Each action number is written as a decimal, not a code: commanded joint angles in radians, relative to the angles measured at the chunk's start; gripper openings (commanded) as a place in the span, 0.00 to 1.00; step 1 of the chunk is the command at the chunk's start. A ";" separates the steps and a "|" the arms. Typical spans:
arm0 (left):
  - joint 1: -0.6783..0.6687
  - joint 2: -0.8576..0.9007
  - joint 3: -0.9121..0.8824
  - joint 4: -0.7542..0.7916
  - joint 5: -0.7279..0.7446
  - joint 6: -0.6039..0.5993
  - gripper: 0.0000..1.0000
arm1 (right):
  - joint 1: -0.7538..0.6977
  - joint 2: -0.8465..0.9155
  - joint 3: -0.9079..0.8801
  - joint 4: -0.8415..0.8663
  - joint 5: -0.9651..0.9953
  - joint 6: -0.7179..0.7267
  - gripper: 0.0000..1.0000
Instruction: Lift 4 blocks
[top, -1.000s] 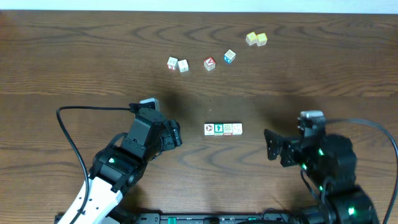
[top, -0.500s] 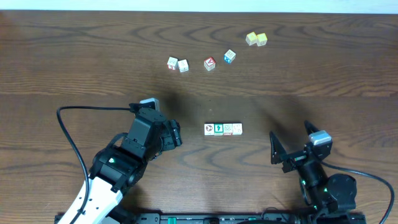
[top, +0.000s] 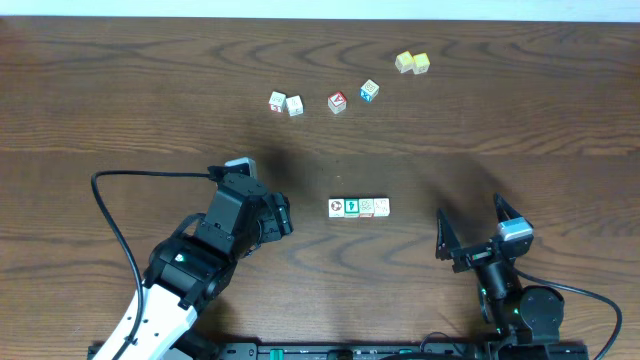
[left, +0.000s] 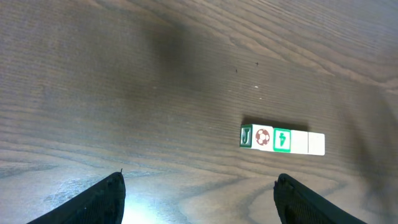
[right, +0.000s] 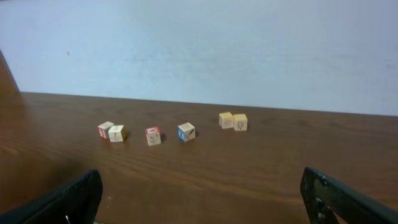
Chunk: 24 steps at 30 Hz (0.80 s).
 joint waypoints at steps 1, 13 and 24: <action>0.004 0.004 0.007 -0.003 -0.016 0.006 0.77 | -0.013 -0.007 -0.014 0.001 0.005 -0.025 0.99; 0.004 0.004 0.007 -0.003 -0.016 0.006 0.77 | -0.054 -0.007 -0.014 -0.065 0.014 -0.043 0.99; 0.004 0.004 0.007 -0.003 -0.016 0.006 0.77 | -0.054 -0.007 -0.014 -0.063 0.014 -0.043 0.99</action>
